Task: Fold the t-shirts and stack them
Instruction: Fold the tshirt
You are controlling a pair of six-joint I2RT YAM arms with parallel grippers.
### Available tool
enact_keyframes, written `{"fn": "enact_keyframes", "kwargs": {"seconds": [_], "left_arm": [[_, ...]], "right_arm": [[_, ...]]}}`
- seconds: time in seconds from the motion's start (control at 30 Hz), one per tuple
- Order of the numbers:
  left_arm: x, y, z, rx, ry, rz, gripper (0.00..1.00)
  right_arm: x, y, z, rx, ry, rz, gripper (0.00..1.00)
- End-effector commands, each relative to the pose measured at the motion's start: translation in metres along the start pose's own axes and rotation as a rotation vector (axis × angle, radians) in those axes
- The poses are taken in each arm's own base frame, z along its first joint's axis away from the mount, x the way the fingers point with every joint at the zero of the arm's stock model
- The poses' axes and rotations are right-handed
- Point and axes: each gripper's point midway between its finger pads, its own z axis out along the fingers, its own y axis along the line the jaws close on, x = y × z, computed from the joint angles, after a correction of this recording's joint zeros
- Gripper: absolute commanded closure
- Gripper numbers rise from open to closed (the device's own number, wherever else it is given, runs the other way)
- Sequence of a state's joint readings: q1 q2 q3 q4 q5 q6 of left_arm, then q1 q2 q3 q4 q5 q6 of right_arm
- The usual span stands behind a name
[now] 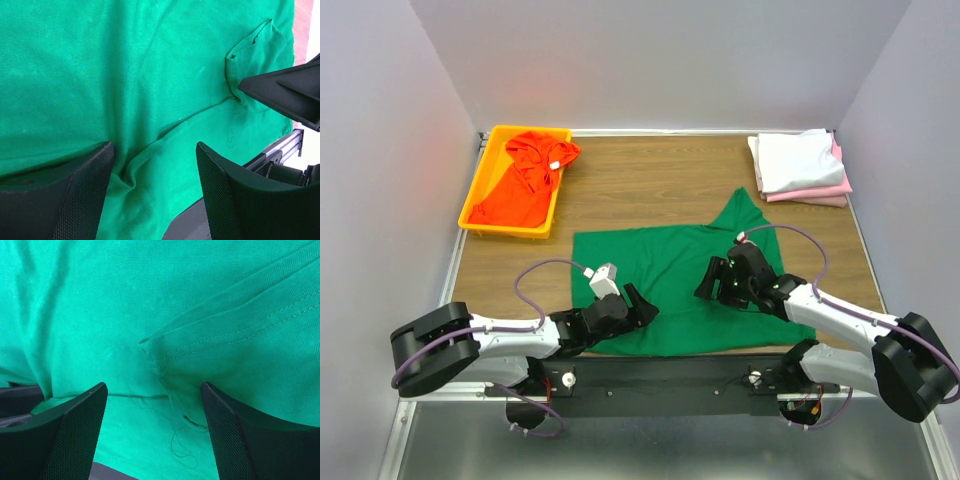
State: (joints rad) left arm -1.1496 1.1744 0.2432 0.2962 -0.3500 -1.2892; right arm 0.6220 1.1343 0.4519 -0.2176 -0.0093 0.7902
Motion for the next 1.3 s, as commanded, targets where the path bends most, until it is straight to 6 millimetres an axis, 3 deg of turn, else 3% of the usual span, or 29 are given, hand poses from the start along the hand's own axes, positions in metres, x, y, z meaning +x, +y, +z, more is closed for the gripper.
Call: {"fn": "enact_keyframes", "kwargs": {"seconds": [0.0,0.2,0.3,0.47,0.5,0.53,0.57,0.6,0.63,0.7,0.73,0.77,0.87,0.93,0.97,1.07,1.27], "left_arm": [[0.025,0.080,-0.012,-0.264,0.092,0.096,0.25],[0.014,0.063,-0.016,-0.257,0.066,0.103,0.24],[-0.011,0.040,-0.022,-0.236,-0.013,0.124,0.21],[-0.079,0.002,-0.024,-0.119,-0.161,0.203,0.18],[-0.102,0.007,-0.022,-0.140,-0.206,0.190,0.18],[-0.112,0.005,-0.022,-0.141,-0.225,0.199,0.18],[-0.135,0.007,-0.022,-0.165,-0.264,0.232,0.18],[-0.138,0.002,-0.021,-0.160,-0.267,0.231,0.18],[-0.152,0.012,-0.018,-0.199,-0.279,0.269,0.18],[-0.175,0.013,-0.015,-0.215,-0.305,0.288,0.18],[-0.190,0.024,-0.015,-0.254,-0.319,0.313,0.18],[-0.195,0.023,-0.008,-0.245,-0.304,0.320,0.18],[-0.211,0.036,0.002,-0.289,-0.295,0.348,0.18],[-0.217,0.042,0.006,-0.304,-0.290,0.353,0.18],[-0.219,0.047,0.010,-0.314,-0.278,0.359,0.18],[-0.225,0.049,0.015,-0.314,-0.276,0.369,0.18],[-0.238,0.058,0.018,-0.338,-0.279,0.374,0.18]], "right_arm": [[0.020,-0.029,-0.002,0.120,0.055,0.003,0.17],[-0.003,-0.012,-0.008,0.090,0.000,-0.030,0.17],[-0.033,0.006,-0.014,0.076,-0.074,-0.068,0.16],[-0.097,0.019,-0.020,0.152,-0.228,-0.131,0.05],[-0.116,0.024,-0.019,0.170,-0.255,-0.147,0.05],[-0.129,0.027,-0.019,0.177,-0.274,-0.146,0.05],[-0.141,0.014,-0.008,0.223,-0.259,-0.151,0.05],[-0.157,0.018,-0.014,0.215,-0.294,-0.131,0.05],[-0.175,0.021,-0.008,0.232,-0.301,-0.151,0.06],[-0.201,0.010,-0.004,0.261,-0.315,-0.149,0.08],[-0.205,0.002,0.009,0.283,-0.293,-0.146,0.11],[-0.229,0.002,0.006,0.274,-0.331,-0.127,0.13],[-0.258,-0.015,0.023,0.293,-0.327,-0.114,0.20],[-0.270,-0.024,0.029,0.303,-0.323,-0.112,0.26],[-0.272,-0.040,0.040,0.331,-0.300,-0.095,0.28],[-0.288,-0.050,0.051,0.326,-0.295,-0.087,0.32],[-0.288,-0.070,0.083,0.335,-0.239,-0.087,0.35]]}}
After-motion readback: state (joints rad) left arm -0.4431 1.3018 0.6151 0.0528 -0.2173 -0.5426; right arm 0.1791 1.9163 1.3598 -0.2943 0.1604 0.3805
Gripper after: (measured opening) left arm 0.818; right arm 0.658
